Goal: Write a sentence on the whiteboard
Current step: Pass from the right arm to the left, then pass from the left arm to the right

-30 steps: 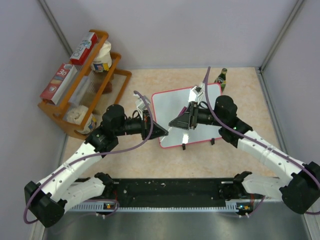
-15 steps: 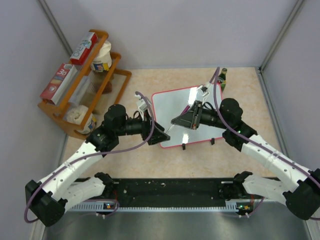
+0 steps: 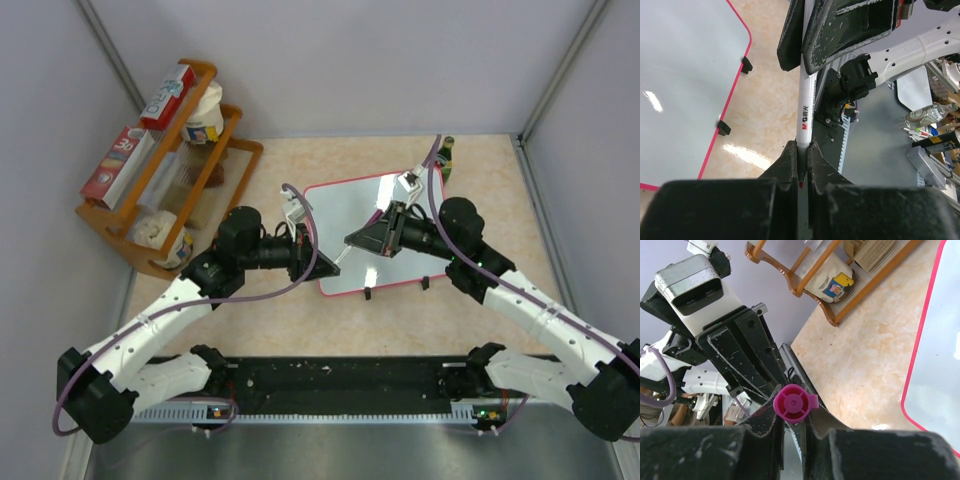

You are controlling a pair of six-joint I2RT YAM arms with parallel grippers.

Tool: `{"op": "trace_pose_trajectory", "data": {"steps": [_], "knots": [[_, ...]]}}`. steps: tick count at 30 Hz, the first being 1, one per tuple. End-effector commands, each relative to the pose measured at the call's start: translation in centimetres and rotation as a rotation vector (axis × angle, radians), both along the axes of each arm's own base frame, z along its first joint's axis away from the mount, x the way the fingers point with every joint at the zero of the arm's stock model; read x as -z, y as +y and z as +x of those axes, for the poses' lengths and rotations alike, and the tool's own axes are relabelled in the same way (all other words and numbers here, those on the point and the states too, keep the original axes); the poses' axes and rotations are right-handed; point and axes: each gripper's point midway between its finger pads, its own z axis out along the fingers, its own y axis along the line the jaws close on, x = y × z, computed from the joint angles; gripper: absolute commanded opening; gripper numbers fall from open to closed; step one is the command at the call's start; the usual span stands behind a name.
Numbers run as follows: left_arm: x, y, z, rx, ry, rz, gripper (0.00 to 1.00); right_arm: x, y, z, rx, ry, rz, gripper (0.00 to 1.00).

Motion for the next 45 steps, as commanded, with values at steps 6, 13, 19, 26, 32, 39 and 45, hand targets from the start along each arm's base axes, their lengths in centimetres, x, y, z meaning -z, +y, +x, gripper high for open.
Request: {"op": "trace_pose_trajectory", "data": {"steps": [6, 13, 19, 26, 32, 39, 45], "knots": [[-4.5, 0.4, 0.2, -0.024, -0.123, -0.081, 0.0, -1.2, -2.9, 0.4, 0.094, -0.111, -0.131, 0.89], [-5.2, 0.8, -0.6, -0.005, -0.141, -0.077, 0.0, -2.6, -6.2, 0.3, 0.075, -0.139, -0.096, 0.99], [-5.7, 0.5, -2.3, 0.108, -0.134, -0.082, 0.0, -4.3, -5.1, -2.5, -0.123, -0.21, -0.057, 0.99], [-6.4, 0.2, -3.4, 0.19, -0.119, -0.106, 0.0, -6.7, -4.0, -4.2, -0.237, -0.28, 0.049, 0.87], [-6.2, 0.1, -3.6, 0.216, -0.091, -0.108, 0.0, -6.5, -1.8, -4.8, -0.285, -0.28, 0.048, 0.75], [-6.0, 0.1, -3.8, 0.217, -0.085, -0.113, 0.0, -6.4, -0.8, -4.7, -0.308, -0.255, 0.078, 0.51], [-5.8, 0.1, -3.9, 0.219, -0.078, -0.114, 0.0, -6.0, -0.2, -4.9, -0.328, -0.233, 0.098, 0.42]]}}
